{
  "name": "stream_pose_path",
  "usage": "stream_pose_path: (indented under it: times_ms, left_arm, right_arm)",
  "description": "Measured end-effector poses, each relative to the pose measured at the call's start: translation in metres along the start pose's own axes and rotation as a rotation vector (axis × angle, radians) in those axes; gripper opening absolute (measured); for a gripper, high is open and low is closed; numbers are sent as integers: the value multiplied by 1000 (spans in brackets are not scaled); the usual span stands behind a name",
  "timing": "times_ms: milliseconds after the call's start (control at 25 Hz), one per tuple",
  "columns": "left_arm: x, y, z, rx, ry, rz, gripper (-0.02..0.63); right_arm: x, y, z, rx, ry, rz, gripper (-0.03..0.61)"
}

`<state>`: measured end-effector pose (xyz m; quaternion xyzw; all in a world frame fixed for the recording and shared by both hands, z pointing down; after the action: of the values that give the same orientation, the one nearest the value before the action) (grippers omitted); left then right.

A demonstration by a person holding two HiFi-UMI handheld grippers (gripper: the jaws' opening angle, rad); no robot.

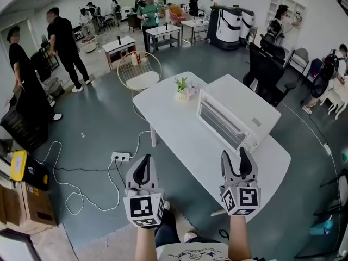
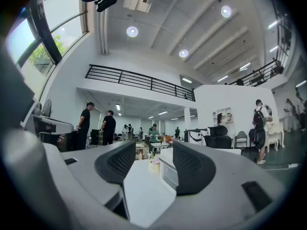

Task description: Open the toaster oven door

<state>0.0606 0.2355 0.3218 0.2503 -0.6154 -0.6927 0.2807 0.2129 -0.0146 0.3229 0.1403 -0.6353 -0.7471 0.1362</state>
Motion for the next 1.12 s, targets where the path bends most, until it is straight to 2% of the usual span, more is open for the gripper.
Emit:
stream_pose_path:
  times_ms: [480, 640, 1120]
  left_arm:
    - [138, -13, 72, 7, 206, 31, 6]
    - [171, -10, 88, 10, 254, 40, 6]
    - [245, 4, 93, 0, 403, 94, 6]
  right_arm:
    - [90, 0, 25, 2, 222, 47, 241]
    - [111, 7, 35, 1, 272, 62, 241]
    - [134, 20, 31, -5, 437, 148, 241]
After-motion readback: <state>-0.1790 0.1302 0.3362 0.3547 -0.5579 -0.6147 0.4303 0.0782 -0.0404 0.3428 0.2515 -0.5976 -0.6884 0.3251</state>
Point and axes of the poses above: the fingertips, and each gripper's own axes: x forward along the fingers, z to its left, y out of its underside, the point moved 8 cm from there along -x, backward along the fingers, and after that the axes turned 8 degrees about -x, right-handed, at the moved point
